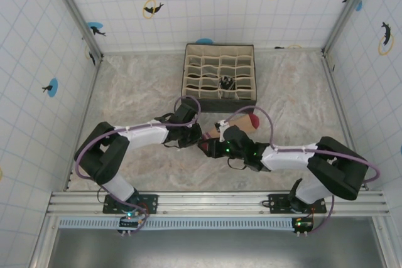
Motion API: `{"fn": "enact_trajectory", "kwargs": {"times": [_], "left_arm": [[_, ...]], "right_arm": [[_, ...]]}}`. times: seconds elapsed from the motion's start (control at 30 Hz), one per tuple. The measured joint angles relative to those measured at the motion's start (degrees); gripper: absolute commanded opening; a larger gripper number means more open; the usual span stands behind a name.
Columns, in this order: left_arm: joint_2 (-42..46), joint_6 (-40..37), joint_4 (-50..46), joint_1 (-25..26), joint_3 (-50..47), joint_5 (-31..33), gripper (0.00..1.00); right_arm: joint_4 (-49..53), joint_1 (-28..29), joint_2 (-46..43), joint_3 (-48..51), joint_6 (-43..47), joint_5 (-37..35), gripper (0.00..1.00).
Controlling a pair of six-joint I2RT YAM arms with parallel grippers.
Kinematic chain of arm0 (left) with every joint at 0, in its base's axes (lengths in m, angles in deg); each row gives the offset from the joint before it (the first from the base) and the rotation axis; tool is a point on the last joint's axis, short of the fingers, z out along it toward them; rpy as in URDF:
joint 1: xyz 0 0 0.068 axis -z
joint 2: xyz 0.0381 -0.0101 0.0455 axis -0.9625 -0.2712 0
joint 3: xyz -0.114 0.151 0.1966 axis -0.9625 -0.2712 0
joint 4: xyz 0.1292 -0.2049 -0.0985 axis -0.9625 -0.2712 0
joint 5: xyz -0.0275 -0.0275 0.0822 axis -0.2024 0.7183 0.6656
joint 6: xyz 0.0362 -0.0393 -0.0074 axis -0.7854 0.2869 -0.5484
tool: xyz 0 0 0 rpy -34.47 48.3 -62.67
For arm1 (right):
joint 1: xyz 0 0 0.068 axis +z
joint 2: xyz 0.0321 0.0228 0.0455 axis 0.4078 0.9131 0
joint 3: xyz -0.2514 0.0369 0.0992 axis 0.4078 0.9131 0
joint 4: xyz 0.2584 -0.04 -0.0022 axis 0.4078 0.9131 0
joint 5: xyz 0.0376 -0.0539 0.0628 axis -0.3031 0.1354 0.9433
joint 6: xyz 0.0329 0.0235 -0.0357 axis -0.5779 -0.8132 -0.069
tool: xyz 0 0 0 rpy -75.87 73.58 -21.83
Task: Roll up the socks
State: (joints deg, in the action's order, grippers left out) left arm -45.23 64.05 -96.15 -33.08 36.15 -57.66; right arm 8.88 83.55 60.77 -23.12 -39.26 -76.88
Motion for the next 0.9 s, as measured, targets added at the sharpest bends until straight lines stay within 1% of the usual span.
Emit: {"fn": "enact_trajectory", "kwargs": {"times": [0.07, 0.23, 0.4, 0.53, 0.6, 0.67, 0.83, 0.9], "left_arm": [[0.0, -0.5, -2.3, 0.0, 1.4, 0.2, 0.0], [0.0, -1.1, -5.7, 0.0, 2.8, 0.2, 0.0], [0.0, -1.3, -7.9, 0.0, 3.0, -0.5, 0.0], [0.0, -1.6, -9.0, 0.0, 3.6, -1.4, 0.0], [0.0, -2.1, -9.4, 0.0, 3.8, -1.6, 0.0], [-0.1, -2.4, -9.7, 0.0, 4.1, -1.8, 0.0], [-0.1, -2.6, -10.2, 0.0, 4.1, -2.2, 0.0], [-0.1, -2.7, -10.4, 0.0, 4.1, -2.2, 0.0]], "right_arm": [[5.0, 3.5, 0.0, -2.0, 5.5, -4.8, 0.65], [12.8, 11.2, 0.7, -2.5, 14.3, -16.4, 0.65], [14.3, 20.0, 4.6, -2.6, 22.8, -31.5, 0.64], [14.4, 25.4, 11.8, -5.0, 30.5, -42.1, 0.63], [14.1, 26.9, 15.2, -7.0, 33.6, -46.7, 0.62], [13.7, 27.5, 17.8, -9.2, 36.5, -49.7, 0.61], [12.9, 27.0, 21.0, -11.3, 40.1, -53.6, 0.58], [12.8, 26.3, 21.9, -12.0, 40.6, -54.4, 0.55]]}}
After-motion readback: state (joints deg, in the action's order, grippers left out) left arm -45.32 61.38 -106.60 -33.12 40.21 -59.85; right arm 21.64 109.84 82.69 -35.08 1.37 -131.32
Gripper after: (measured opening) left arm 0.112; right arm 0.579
